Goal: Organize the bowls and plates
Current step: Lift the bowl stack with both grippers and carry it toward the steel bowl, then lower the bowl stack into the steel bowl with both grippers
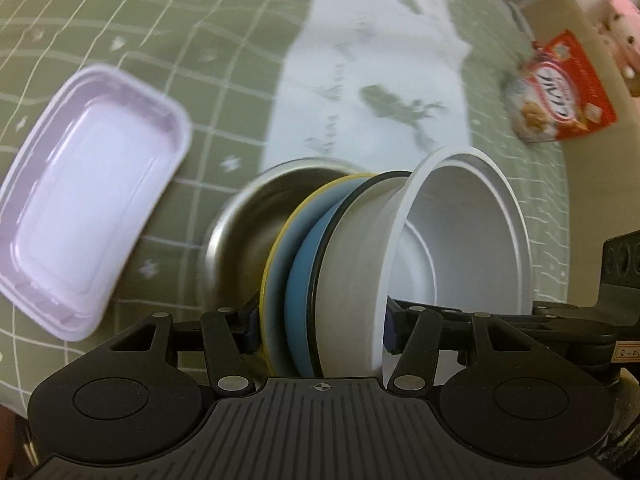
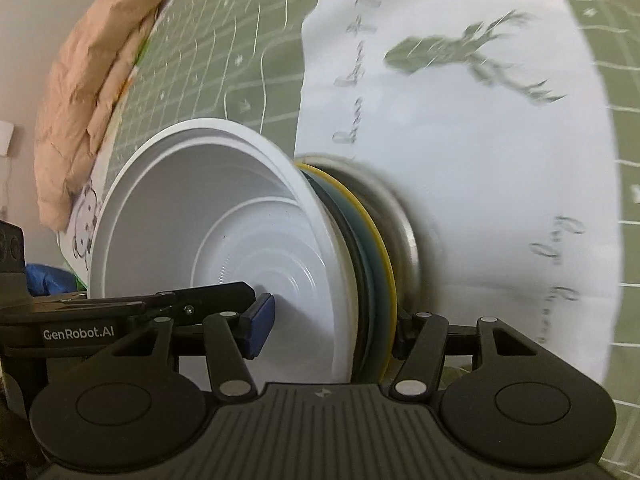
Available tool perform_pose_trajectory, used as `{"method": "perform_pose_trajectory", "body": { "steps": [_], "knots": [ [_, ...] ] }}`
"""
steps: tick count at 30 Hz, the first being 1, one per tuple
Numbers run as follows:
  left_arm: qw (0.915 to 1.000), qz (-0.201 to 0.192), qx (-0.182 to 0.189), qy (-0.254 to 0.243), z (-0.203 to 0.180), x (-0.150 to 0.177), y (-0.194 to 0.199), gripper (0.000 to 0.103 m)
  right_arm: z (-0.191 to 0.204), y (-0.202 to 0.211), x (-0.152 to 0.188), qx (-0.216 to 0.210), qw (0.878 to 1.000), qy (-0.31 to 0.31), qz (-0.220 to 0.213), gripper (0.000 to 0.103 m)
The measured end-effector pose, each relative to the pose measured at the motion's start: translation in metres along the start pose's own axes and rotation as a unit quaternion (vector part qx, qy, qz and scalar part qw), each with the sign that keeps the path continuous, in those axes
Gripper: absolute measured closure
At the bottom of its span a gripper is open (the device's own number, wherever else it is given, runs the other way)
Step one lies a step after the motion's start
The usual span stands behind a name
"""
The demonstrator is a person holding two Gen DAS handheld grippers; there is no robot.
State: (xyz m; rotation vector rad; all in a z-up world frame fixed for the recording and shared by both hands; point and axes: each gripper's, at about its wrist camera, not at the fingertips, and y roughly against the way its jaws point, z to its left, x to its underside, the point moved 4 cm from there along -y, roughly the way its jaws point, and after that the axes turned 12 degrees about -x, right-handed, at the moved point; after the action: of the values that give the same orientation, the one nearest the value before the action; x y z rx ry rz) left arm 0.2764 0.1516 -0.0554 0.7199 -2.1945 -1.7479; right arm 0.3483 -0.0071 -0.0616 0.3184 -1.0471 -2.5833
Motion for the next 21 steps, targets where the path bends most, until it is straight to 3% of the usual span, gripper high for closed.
{"method": "perform_pose_trajectory", "body": {
  "steps": [5,21],
  "knots": [
    [0.9998,0.018,0.002,0.005,0.010,0.002,-0.024,0.045,-0.012,-0.024,0.004,0.011,1.000,-0.014,0.010,0.046],
    [0.9998,0.010,-0.006,0.016,0.021,0.000,-0.024,0.053,-0.003,-0.026,-0.005,0.048,0.999,0.013,0.009,0.042]
  ]
}}
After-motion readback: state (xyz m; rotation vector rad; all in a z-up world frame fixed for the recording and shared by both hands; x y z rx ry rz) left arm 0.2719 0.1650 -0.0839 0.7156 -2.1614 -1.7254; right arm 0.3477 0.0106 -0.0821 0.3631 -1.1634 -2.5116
